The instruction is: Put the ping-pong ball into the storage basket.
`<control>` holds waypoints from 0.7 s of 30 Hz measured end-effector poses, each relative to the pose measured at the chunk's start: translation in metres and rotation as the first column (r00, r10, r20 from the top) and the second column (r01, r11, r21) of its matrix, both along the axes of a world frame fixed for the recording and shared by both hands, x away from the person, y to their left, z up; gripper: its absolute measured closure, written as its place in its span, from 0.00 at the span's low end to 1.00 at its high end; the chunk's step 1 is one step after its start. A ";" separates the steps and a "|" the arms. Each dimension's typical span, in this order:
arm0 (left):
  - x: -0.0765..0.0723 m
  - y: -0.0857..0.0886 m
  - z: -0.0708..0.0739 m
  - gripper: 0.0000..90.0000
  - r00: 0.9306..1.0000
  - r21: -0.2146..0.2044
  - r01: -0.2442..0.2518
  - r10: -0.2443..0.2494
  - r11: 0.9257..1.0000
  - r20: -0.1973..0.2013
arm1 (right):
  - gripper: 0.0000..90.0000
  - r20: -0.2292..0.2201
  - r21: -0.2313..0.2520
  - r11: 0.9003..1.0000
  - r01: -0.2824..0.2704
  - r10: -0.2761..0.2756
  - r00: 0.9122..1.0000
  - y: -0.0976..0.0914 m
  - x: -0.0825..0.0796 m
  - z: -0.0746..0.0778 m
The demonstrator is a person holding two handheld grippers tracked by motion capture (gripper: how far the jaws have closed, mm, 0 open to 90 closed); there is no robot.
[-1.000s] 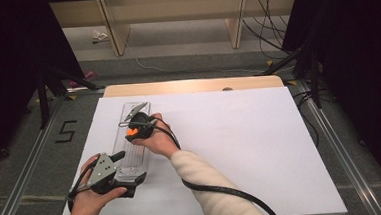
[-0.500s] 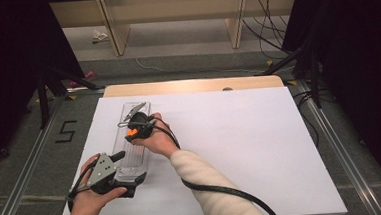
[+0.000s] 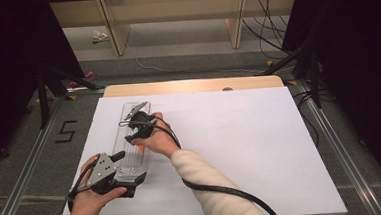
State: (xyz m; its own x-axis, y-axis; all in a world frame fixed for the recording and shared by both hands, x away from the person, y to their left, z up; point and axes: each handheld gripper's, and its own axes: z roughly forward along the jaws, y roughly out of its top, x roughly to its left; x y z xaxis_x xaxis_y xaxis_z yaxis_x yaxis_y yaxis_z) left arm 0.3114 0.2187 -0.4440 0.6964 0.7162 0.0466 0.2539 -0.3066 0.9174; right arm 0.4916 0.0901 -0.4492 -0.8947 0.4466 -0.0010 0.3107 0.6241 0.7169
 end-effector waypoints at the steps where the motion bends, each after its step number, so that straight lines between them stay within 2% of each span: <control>1: 0.000 0.000 0.000 0.04 1.000 0.000 0.000 0.000 1.000 0.000 | 0.42 0.000 0.002 1.000 0.001 -0.001 1.000 0.000 0.000 0.000; 13: 0.000 0.000 0.000 0.04 1.000 -0.001 0.000 0.000 1.000 0.000 | 0.31 0.015 0.023 1.000 0.007 -0.007 1.000 -0.002 0.000 0.004; 21: 0.000 0.000 0.000 0.04 1.000 -0.002 -0.001 0.001 1.000 0.001 | 0.24 0.029 0.063 0.998 0.013 -0.015 0.999 -0.005 -0.002 0.007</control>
State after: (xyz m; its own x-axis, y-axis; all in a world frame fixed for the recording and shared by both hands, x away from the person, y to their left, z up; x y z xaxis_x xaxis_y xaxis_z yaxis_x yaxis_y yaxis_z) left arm 0.3113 0.2187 -0.4440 0.6957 0.7168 0.0462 0.2533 -0.3049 0.9181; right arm 0.4897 0.0846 -0.4423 -0.8884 0.4591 0.0014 0.2975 0.5734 0.7634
